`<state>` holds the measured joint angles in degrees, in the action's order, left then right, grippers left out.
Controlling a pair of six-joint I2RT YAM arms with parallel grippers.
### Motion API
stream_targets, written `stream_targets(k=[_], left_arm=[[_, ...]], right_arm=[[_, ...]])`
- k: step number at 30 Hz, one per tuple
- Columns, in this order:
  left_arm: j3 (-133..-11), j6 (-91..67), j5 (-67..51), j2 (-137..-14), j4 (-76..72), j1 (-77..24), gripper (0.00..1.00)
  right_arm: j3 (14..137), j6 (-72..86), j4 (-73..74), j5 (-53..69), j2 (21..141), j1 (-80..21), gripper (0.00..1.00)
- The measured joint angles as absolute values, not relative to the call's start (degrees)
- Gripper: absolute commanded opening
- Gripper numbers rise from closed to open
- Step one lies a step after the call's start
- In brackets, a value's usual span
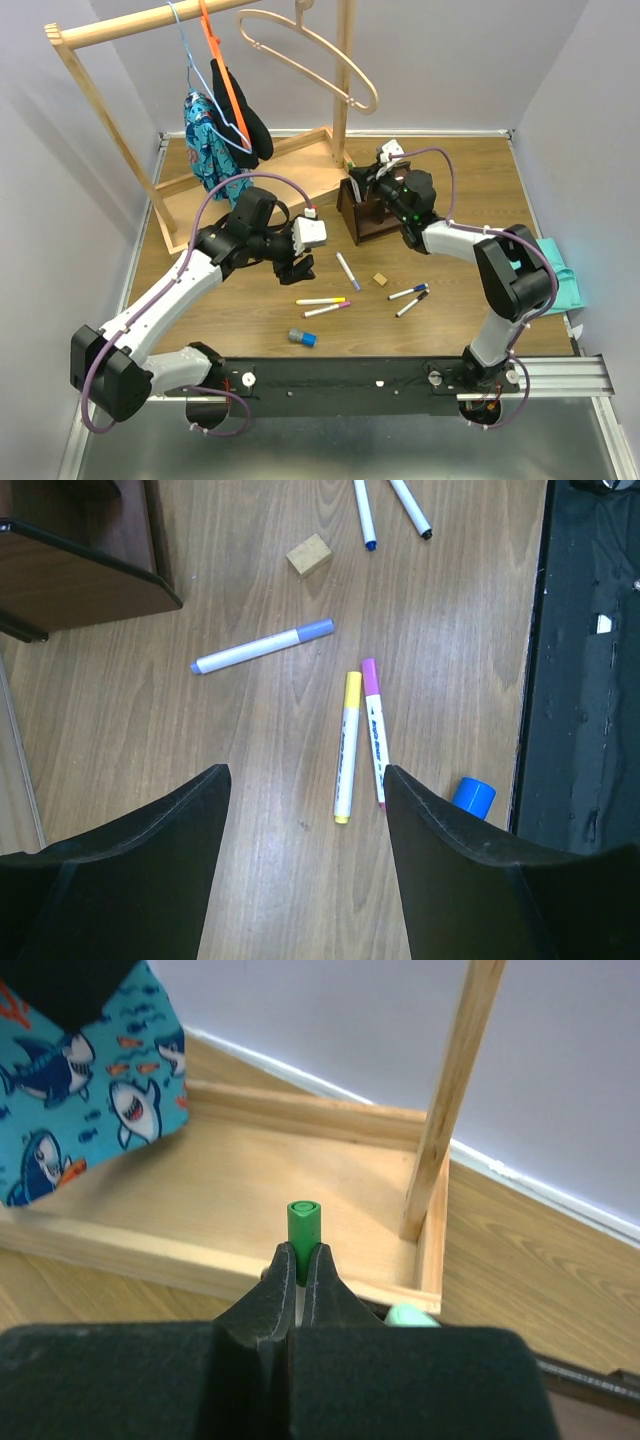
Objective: Sort the stationery into containers
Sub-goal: Place the pen in the storage box, then pick up the pen from the center of the board.
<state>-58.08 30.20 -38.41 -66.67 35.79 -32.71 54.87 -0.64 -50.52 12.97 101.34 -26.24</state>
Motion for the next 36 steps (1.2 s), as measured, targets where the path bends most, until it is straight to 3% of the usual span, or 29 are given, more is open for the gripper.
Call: stream_targets(k=[4, 5, 7, 8, 11, 24, 31, 36], left_arm=[[-57.6, 30.0, -38.4, -66.2, 35.3, -32.7, 0.72], [-57.6, 30.0, -38.4, -66.1, 35.2, -32.7, 0.72], [-57.3, 30.0, -38.4, -65.7, 35.1, -32.7, 0.72], [-57.1, 30.0, -38.4, -65.5, 35.0, -32.7, 0.72], [-56.6, 30.0, -38.3, -65.0, 34.7, -32.7, 0.74], [-58.3, 33.3, -37.9, -67.9, 35.2, -32.8, 0.71], [-59.9, 35.7, -34.6, -73.4, 36.9, -34.8, 0.58], [-60.4, 36.2, -27.8, -79.4, 38.0, -39.5, 0.55]], right_arm=[[53.2, -2.0, -49.9, 13.0, 101.3, -26.2, 0.04], [53.0, -2.3, -49.6, 13.0, 101.3, -26.2, 0.15], [52.7, -2.8, -49.5, 13.0, 101.1, -26.2, 0.28], [52.5, -3.0, -49.4, 13.0, 100.9, -26.2, 0.41], [52.3, -4.1, -48.4, 12.9, 100.0, -26.2, 0.5], [58.0, -6.7, -31.8, 11.8, 84.1, -26.2, 0.54], [58.9, -9.1, -9.5, 14.0, 68.3, -26.2, 0.54], [58.7, -9.9, 6.7, 14.7, 62.6, -26.2, 0.54]])
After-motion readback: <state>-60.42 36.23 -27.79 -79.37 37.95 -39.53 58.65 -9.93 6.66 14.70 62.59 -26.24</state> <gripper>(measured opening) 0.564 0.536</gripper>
